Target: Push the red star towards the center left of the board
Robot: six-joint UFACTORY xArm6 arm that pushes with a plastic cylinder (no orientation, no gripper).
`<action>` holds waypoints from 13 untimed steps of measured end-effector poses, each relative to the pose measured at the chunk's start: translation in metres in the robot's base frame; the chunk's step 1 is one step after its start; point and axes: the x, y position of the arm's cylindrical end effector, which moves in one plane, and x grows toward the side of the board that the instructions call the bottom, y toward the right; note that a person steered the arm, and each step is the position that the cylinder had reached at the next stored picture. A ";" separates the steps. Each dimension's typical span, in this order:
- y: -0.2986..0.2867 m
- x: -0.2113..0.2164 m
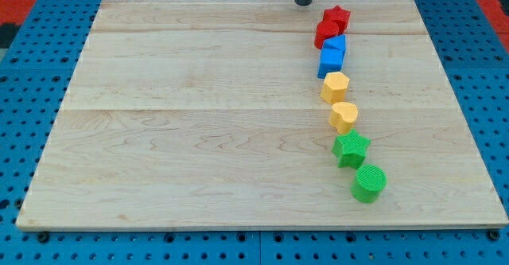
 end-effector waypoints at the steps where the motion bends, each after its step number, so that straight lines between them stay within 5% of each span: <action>1: 0.002 0.005; 6: 0.047 0.039; 7: 0.095 0.053; 8: 0.032 0.087; 9: -0.099 0.092; 10: -0.149 0.100; 12: -0.045 0.117; 13: -0.071 0.145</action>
